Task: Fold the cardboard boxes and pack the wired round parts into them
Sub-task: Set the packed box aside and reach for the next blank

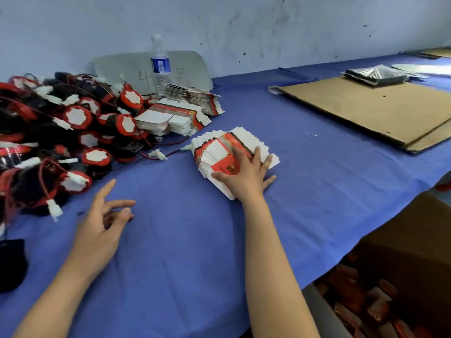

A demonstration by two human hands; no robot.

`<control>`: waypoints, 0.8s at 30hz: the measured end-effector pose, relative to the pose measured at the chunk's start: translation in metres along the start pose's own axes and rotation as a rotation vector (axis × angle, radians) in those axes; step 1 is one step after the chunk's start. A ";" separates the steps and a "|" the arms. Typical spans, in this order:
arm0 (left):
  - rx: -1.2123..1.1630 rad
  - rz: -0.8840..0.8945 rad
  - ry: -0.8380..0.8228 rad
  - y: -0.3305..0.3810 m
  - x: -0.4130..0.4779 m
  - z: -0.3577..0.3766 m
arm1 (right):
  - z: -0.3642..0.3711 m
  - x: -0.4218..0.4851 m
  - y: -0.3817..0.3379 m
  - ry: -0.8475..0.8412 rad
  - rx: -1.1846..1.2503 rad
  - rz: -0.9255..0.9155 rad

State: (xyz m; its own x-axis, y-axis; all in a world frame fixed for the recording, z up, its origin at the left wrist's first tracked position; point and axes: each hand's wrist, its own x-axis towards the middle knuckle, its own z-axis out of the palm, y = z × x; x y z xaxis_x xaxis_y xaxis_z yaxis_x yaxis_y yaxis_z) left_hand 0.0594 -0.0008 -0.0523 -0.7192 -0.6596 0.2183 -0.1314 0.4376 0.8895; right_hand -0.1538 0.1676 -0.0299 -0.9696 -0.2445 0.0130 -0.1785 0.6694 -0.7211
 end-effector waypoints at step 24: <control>0.026 -0.001 -0.027 -0.001 -0.001 -0.002 | -0.007 -0.004 0.008 0.686 0.409 0.032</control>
State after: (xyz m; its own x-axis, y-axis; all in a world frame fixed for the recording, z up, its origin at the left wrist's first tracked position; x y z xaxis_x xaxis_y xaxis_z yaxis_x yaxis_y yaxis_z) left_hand 0.0615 -0.0017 -0.0530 -0.7374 -0.6433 0.2058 -0.1495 0.4527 0.8791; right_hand -0.1525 0.1792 -0.0309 -0.8837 0.3459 0.3152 -0.2019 0.3259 -0.9236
